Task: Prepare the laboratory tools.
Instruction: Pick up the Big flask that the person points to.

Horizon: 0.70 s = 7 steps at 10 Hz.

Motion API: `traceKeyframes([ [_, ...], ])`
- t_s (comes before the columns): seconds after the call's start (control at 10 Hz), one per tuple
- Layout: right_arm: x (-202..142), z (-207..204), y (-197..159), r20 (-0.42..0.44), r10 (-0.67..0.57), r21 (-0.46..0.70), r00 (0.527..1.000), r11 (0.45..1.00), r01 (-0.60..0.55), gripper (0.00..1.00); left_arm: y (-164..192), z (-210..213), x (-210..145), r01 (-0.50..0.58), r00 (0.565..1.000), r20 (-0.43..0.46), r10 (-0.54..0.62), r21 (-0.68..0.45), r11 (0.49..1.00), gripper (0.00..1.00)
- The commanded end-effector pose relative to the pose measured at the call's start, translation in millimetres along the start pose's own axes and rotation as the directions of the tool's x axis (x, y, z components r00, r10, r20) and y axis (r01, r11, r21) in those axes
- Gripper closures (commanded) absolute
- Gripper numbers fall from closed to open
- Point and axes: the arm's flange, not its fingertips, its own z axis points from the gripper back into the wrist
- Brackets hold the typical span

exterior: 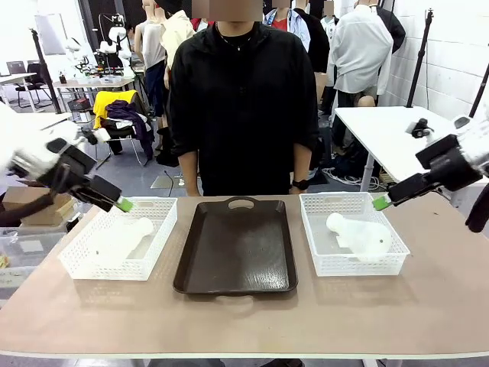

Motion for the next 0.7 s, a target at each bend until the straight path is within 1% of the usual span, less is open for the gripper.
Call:
traceKeyframes([
  [0.0, 4, 8, -29, 0.004, -0.055, 0.054, 0.998, 0.997, 0.055, 0.0, 46, 9, 12, -0.082, 0.996, 0.01, 0.083, -0.113, 0.99, 0.0],
  [0.1, 4, 14, -37, 0.008, -0.084, 0.083, 0.996, 0.993, 0.083, 0.0, 63, 15, 13, -0.131, 0.99, 0.034, 0.14, -0.189, 0.973, 0.0],
  [0.2, 4, 18, -47, 0.025, -0.101, 0.137, 0.995, 0.986, 0.097, 0.0, 73, 22, 11, -0.155, 0.983, 0.059, 0.173, -0.238, 0.959, 0.0],
  [0.3, 3, 22, -60, 0.039, -0.118, 0.162, 0.992, 0.981, 0.11, 0.0, 81, 28, 9, -0.167, 0.979, 0.077, 0.191, -0.251, 0.954, 0.0],
  [0.6, -12, 34, -88, 0.069, -0.195, 0.163, 0.978, 0.97, 0.182, 0.0, 99, 41, -9, -0.191, 0.971, 0.096, 0.22, -0.243, 0.951, 0.0],
])
